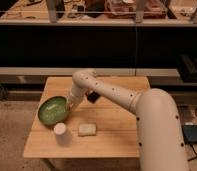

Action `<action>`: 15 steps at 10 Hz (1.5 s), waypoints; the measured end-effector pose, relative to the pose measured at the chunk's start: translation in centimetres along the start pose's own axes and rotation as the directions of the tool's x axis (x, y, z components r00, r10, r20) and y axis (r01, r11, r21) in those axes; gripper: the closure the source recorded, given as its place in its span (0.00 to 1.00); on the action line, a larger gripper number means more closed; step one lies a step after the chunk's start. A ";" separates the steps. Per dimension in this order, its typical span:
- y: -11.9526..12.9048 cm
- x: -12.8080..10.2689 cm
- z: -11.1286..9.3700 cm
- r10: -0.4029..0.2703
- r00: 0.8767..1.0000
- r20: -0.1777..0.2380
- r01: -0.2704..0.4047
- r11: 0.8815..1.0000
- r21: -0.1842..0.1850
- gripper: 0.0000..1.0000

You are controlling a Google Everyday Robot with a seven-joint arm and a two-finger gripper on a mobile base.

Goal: Drag the ceramic bowl in a circle

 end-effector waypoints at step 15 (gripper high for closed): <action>7.2 7.7 -5.3 0.129 0.983 -0.127 -0.135 0.990 -0.035 0.80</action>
